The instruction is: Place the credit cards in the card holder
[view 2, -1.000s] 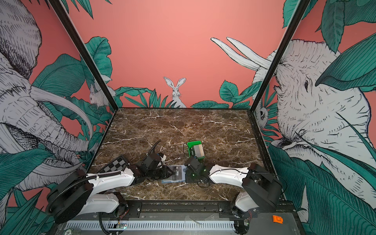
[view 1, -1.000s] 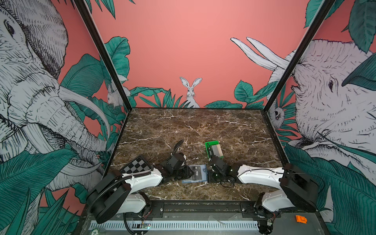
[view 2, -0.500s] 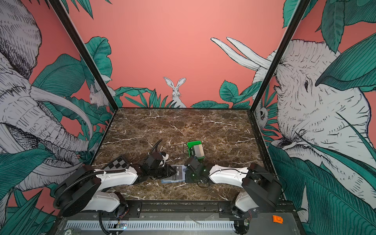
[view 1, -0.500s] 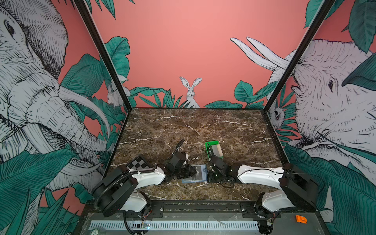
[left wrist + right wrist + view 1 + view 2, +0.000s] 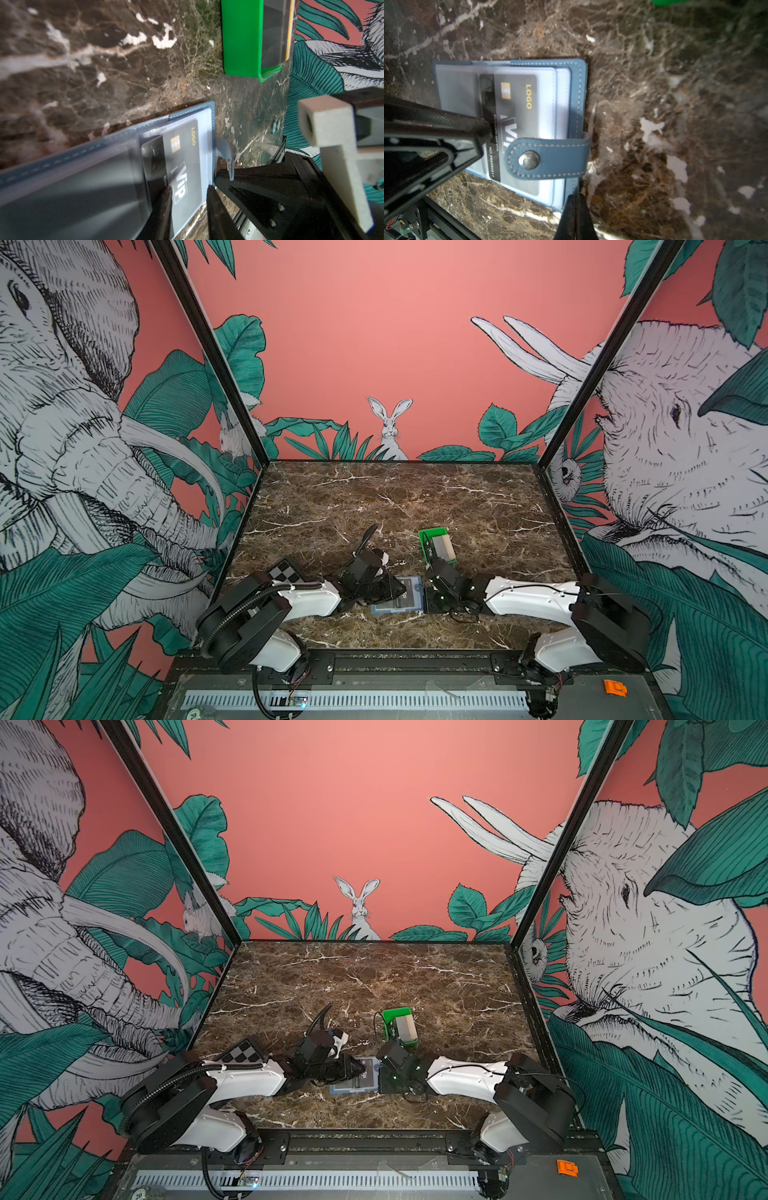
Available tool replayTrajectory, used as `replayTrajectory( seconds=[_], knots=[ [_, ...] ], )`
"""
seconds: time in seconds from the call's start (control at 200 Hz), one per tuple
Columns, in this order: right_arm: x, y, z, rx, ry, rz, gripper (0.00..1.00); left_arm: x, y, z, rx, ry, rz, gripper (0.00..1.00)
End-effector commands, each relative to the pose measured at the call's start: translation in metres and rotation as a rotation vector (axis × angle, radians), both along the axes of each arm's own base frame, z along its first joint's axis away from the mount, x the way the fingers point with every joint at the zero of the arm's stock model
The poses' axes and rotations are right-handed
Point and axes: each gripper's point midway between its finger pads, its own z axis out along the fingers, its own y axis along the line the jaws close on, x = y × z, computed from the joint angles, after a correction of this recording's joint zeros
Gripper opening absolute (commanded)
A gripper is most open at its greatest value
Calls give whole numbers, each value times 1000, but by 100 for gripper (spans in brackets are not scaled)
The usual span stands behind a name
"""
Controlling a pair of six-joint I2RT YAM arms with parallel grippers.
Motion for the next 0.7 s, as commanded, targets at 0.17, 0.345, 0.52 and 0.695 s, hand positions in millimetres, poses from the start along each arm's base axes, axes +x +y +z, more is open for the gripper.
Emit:
replayTrajectory(
  seconds=[0.17,0.345,0.52,0.695],
  knots=[
    [1,1,1,1,-17,-4,5,0,-7,3,-25,-4,-5,31],
    [1,0,0,-3,-17,-4,5,-1,-12,2,-34,-1,-12,30],
    [1,0,1,-4,-21,-3,5,-2,-9,0,-19,1,-8,30],
    [1,0,2,-3,-22,-3,5,-4,5,-3,57,-6,2,30]
  ],
)
